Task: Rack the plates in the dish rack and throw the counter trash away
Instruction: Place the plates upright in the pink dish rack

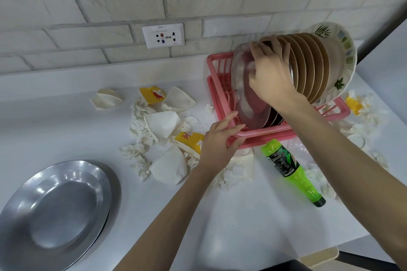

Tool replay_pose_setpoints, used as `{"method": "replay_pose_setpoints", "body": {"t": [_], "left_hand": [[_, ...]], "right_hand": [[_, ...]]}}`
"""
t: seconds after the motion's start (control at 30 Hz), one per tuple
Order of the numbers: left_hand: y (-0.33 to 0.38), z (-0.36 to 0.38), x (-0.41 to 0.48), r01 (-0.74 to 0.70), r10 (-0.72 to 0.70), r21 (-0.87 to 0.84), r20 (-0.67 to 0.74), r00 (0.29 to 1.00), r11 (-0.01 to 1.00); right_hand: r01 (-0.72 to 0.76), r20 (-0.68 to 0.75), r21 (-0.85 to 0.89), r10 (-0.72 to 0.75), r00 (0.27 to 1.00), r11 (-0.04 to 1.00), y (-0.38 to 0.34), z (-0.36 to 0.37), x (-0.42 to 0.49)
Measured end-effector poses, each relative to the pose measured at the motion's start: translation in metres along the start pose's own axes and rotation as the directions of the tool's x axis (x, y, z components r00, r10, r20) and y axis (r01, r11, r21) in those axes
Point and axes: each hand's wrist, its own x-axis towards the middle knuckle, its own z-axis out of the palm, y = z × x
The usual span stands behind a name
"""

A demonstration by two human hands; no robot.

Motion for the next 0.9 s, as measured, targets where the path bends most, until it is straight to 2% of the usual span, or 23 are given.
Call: {"method": "replay_pose_setpoints", "body": {"t": [0.3,0.43,0.57,0.73,0.9], "left_hand": [[0.008,-0.022,0.0,0.013,-0.015,0.019,0.1,0.995,1.0],[0.011,-0.05,-0.015,0.027,-0.027,0.011,0.029,0.999,1.0],[0.001,-0.082,-0.043,0.098,-0.096,0.021,-0.098,0.991,0.995],[-0.008,-0.118,-0.088,0.201,-0.179,0.075,-0.231,0.956,0.977],[-0.014,-0.136,-0.145,0.324,-0.278,0.062,-0.38,0.882,0.944]], "right_hand": [[0.07,-0.026,-0.003,-0.07,0.997,0.998,0.001,-0.001,-0.002],[0.151,-0.068,-0.011,-0.152,0.986,0.988,-0.012,-0.005,-0.012],[0.266,-0.031,0.066,-0.264,0.964,0.962,-0.043,-0.001,-0.035],[0.441,-0.024,0.276,-0.452,0.892,0.854,-0.093,0.013,-0.076],[0.62,-0.015,0.426,-0.68,0.733,0.659,-0.141,0.041,-0.124]]}}
